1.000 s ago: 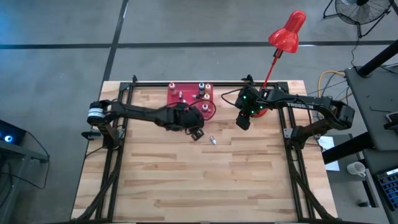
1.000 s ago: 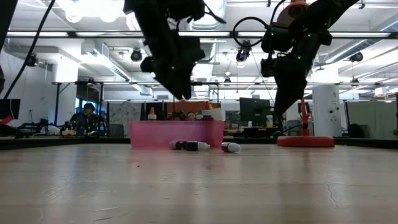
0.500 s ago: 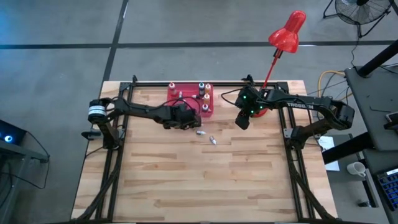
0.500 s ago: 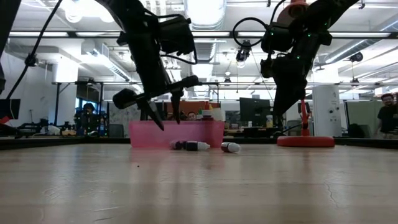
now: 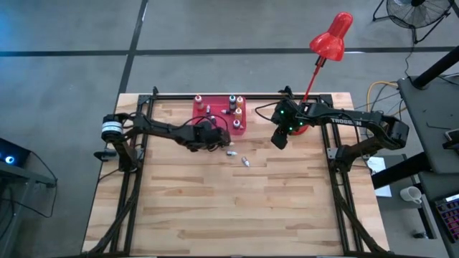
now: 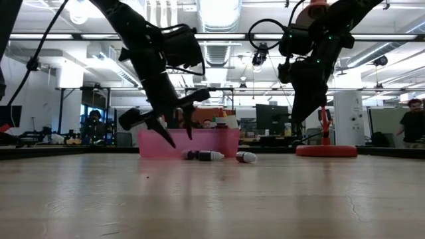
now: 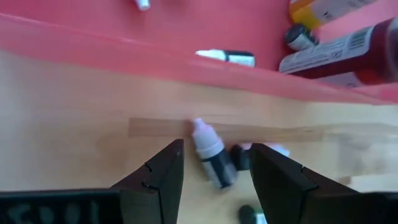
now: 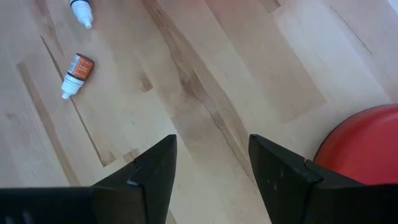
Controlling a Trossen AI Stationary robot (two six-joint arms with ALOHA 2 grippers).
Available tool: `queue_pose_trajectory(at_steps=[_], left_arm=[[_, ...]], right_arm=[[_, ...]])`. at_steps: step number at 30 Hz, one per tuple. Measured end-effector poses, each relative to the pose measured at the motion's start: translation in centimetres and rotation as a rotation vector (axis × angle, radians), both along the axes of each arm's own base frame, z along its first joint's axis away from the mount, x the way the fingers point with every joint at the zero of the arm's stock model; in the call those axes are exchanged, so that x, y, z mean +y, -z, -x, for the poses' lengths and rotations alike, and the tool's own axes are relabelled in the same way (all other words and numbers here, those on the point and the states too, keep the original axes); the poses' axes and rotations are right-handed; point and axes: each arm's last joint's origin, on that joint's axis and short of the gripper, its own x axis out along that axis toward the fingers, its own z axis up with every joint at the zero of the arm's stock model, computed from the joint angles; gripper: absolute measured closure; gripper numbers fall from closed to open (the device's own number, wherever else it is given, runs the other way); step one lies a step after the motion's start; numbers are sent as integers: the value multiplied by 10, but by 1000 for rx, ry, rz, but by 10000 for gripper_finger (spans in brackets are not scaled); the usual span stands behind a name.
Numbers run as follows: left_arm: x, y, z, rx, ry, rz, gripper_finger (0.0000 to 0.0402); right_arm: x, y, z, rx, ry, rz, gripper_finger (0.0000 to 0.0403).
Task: Pick & Place food coloring
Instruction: Put the small black food coloring bottle into the red bin
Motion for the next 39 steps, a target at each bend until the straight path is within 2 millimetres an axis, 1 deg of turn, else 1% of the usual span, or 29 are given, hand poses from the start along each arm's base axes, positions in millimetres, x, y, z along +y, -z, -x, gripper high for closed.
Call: queue_pose_trajectory(at_steps=[4,9,12,20,28,34,39], left_arm=[[2,6,-5,-24,-14,-17,248],[2,22,-13,3,-13,24,248],[3,21,-18,-5,-11,25,248],[5,25,-13,53,-1,49,252],[5,28,-11,104,55,49,289],[4,29,-8,178,108,46,317],[3,29,-6,204,115,47,338]], right_arm=[[0,0,0,0,4,-2,209],[0,0,0,-1,22,-12,209],[1,1,0,8,28,-21,209],[2,2,0,12,33,-27,209],[2,2,0,6,29,-22,209],[2,2,0,5,23,-18,209],[2,2,0,4,20,-16,209]])
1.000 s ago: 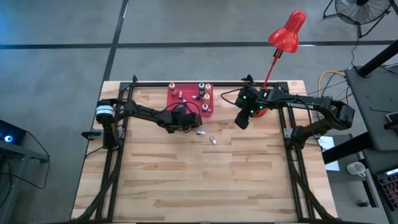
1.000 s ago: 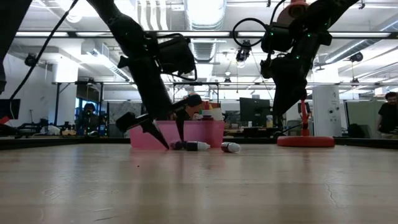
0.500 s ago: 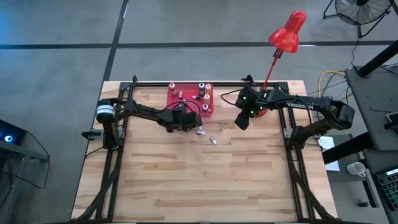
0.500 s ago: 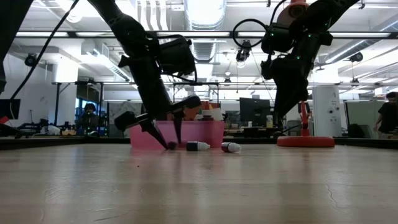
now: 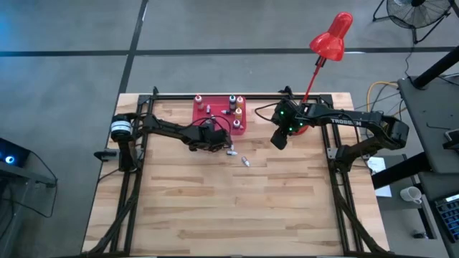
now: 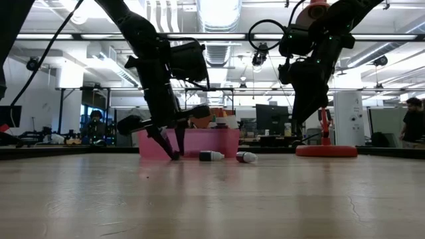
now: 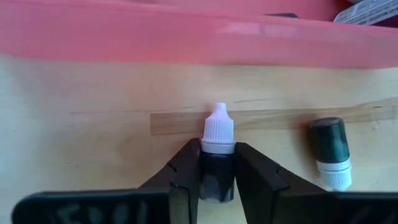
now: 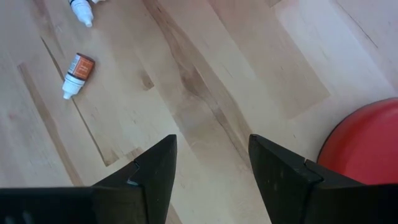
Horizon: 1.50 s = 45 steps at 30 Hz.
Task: Pick & Place food coloring
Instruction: Put the small black food coloring bottle into the red bin, then put the small green food coloring bottle into the red bin
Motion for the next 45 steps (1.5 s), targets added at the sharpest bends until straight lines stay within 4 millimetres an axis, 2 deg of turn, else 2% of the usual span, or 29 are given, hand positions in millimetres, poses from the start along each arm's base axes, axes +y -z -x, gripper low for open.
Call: queue_pose_trajectory(at_steps=[4,7,11,13,16,18,22,25,30,34,38,41,45], left_arm=[[-1,-4,-2,-11,17,-6,347],[-4,-20,-12,-49,72,-24,348],[-7,-76,-29,-180,120,-190,348],[-5,-99,-32,-167,96,-318,349],[8,-117,-25,-27,21,-434,348],[23,-125,-23,3,0,-457,339],[46,-120,-17,30,-12,-402,309],[47,-121,-16,17,-2,-378,288],[30,-133,-22,-5,131,-416,273],[5,-134,-31,74,482,-491,272],[-23,-121,-33,158,829,-496,271],[-38,-109,-32,193,952,-503,271],[-45,-87,-29,214,1076,-538,271]], right_arm=[[0,0,0,0,-4,2,209],[0,0,0,0,-7,4,209],[0,0,0,2,-7,3,209],[0,0,0,3,-7,3,209],[0,1,1,6,-12,4,209],[0,1,1,7,-21,8,209],[0,1,1,7,-37,16,209],[0,1,1,9,-37,15,209],[1,1,1,12,-37,14,209],[1,1,1,13,-61,14,209],[2,1,1,3,-96,10,209],[1,1,1,-2,-97,14,209],[1,0,0,-9,-97,19,209]])
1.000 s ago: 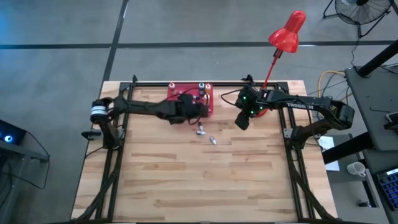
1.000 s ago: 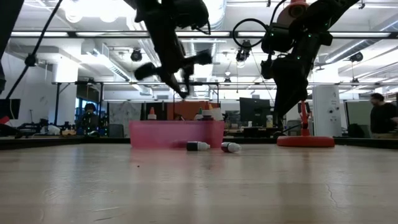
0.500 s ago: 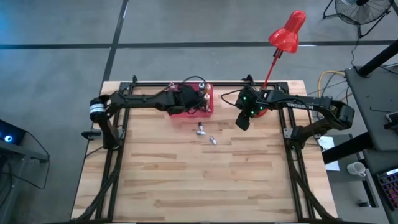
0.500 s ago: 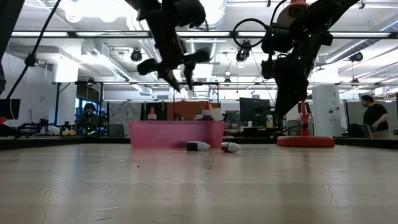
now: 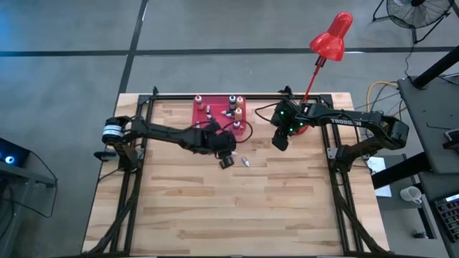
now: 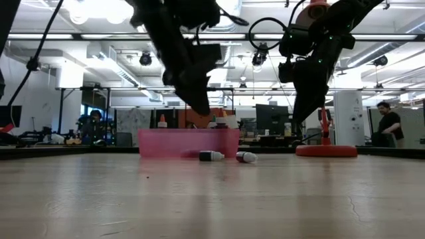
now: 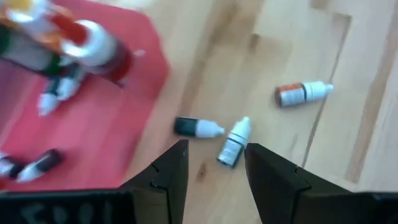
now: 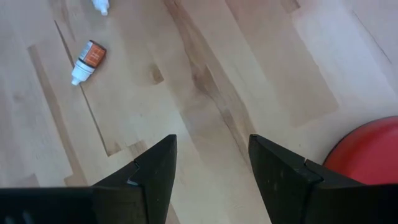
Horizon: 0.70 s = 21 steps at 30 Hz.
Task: Pick & Place food coloring
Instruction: Put the small green food coloring bottle into the red bin
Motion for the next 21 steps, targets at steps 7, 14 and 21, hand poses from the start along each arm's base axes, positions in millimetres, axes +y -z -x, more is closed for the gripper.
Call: queue_pose_trajectory(at_steps=[7,14,21], left_arm=[[0,33,2,-114,116,-2,271],[-1,59,13,-66,175,28,271],[9,66,16,-130,163,1,271]], right_arm=[[0,0,0,2,7,-4,209],[0,0,1,7,33,-19,209],[0,0,0,4,35,-17,209]])
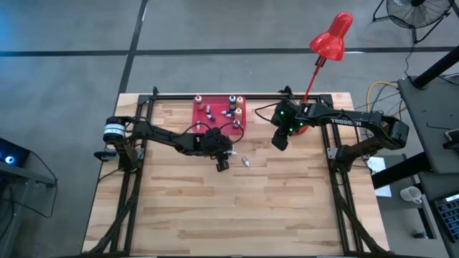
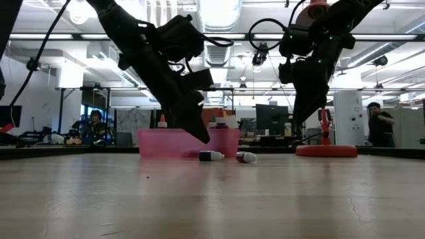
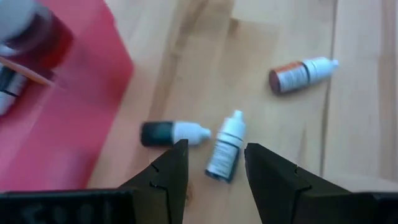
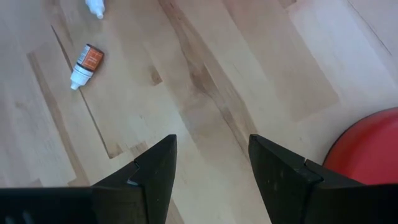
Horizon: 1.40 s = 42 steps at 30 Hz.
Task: Pick & Place food coloring
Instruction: Put the small green food coloring bottle into the red bin
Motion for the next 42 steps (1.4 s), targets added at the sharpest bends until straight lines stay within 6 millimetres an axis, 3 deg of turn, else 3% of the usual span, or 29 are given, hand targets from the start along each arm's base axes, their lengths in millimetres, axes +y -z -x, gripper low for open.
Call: queue_pose_trajectory(at_steps=[19,32,35,42], left_arm=[[7,27,-13,54,78,51,273],[8,26,-14,52,39,79,358],[8,13,-17,44,21,83,359],[19,-62,-8,27,-124,-136,350]], right_arm=[[0,0,0,-4,34,-13,209],[-1,0,-1,-10,33,-2,209],[-1,0,-1,-11,34,0,209],[-1,0,-1,-11,34,2,209]])
